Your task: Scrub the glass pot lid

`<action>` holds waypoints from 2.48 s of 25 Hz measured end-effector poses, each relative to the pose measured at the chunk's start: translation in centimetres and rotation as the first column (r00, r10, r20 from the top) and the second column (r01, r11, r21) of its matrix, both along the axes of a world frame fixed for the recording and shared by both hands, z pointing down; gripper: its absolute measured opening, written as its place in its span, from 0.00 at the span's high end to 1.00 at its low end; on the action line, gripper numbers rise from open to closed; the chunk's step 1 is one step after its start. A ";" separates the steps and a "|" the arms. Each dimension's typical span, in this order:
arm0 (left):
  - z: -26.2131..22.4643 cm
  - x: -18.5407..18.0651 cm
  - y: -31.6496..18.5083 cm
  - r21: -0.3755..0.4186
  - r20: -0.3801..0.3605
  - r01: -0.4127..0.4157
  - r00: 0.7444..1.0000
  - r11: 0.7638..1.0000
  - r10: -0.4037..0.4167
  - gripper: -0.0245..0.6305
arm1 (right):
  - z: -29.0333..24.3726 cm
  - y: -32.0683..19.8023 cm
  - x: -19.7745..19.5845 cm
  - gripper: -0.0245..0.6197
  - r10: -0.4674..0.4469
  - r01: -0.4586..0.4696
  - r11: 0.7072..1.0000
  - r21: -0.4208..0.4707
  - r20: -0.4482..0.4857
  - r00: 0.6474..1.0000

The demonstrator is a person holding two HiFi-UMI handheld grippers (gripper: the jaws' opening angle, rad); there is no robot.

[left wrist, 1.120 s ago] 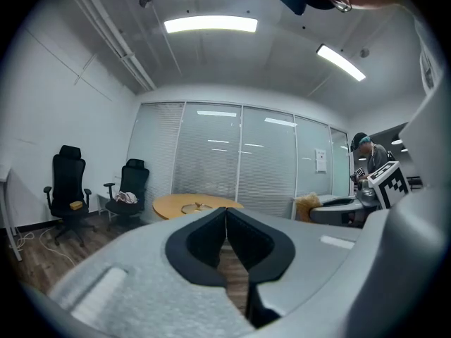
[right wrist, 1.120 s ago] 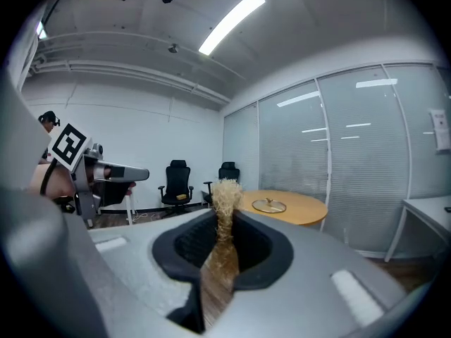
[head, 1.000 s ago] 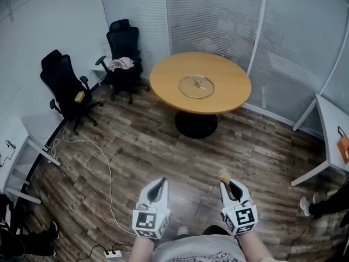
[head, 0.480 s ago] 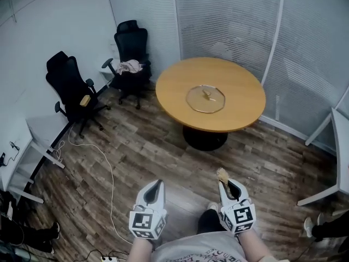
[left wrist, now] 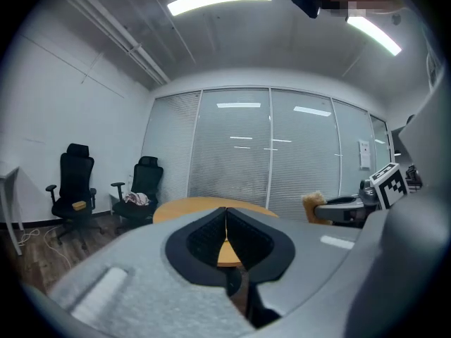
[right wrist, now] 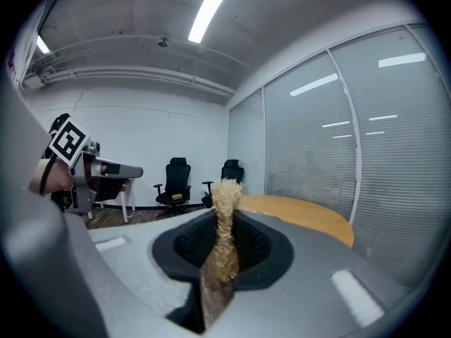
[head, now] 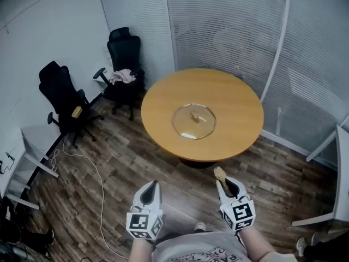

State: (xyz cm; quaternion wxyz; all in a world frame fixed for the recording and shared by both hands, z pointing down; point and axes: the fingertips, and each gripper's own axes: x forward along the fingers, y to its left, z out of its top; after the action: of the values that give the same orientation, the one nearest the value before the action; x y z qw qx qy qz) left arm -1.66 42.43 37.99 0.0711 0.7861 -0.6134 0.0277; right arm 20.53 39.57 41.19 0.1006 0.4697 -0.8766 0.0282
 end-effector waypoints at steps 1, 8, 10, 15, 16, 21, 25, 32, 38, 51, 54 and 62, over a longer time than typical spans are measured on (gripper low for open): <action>0.3 1.1 -1.4 -0.007 0.002 -0.014 1.000 1.000 0.014 0.95 | 0.3 -1.2 0.8 0.87 0.002 -0.002 1.000 -0.009 0.001 1.000; 1.9 4.3 -10.2 -0.047 0.017 -0.070 0.997 0.996 0.070 0.95 | 2.1 -7.9 3.8 0.86 0.042 -0.044 0.997 -0.059 -0.019 0.999; 2.1 4.4 -12.8 -0.052 0.015 -0.096 0.995 0.994 0.097 0.95 | 2.3 -9.9 4.0 0.87 0.068 -0.068 0.996 -0.064 -0.012 0.998; 2.6 3.7 -21.1 -0.053 -0.003 -0.195 0.981 0.979 0.195 0.95 | 2.8 -15.9 2.4 0.87 0.137 -0.138 0.988 -0.061 -0.027 0.990; 2.5 3.7 -22.9 -0.048 -0.004 -0.219 0.976 0.975 0.219 0.95 | 2.9 -17.3 2.1 0.87 0.153 -0.155 0.986 -0.061 -0.028 0.988; 1.6 2.1 -32.7 -0.018 0.016 -0.328 0.944 0.945 0.328 0.95 | 2.5 -24.9 -0.1 0.87 0.254 -0.255 0.966 -0.049 -0.027 0.967; 1.1 -1.0 -39.6 -0.026 0.035 -0.388 0.921 0.921 0.389 0.95 | 1.7 -30.6 -3.0 0.87 0.330 -0.331 0.942 -0.053 -0.014 0.944; 1.8 -4.0 -48.0 -0.051 0.015 -0.464 0.885 0.884 0.466 0.95 | 2.7 -37.9 -7.4 0.87 0.373 -0.375 0.923 -0.085 -0.036 0.927; 3.9 -3.5 -51.6 -0.081 -0.002 -0.479 0.877 0.874 0.480 0.95 | 5.3 -42.0 -6.9 0.87 0.371 -0.380 0.912 -0.155 -0.087 0.925; 10.2 0.4 -55.8 -0.195 -0.026 -0.416 0.907 0.888 0.419 0.95 | 16.3 -50.0 -3.5 0.87 0.170 -0.241 0.896 -0.374 -0.213 0.962; 11.6 1.3 -56.3 -0.228 -0.040 -0.390 0.919 0.892 0.392 0.95 | 18.8 -52.2 -3.1 0.86 0.096 -0.183 0.887 -0.424 -0.219 0.971; 14.4 1.3 -56.4 -0.307 -0.047 -0.306 0.951 0.901 0.307 0.95 | 23.3 -57.5 -4.9 0.87 -0.206 0.015 0.885 -0.465 -0.362 0.909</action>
State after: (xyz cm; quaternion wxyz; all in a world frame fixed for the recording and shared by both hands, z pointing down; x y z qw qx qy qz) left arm -0.40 -13.96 52.40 0.1878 0.8516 -0.4702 0.1355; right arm 15.64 -17.93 64.48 0.3860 0.3770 -0.8321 0.1283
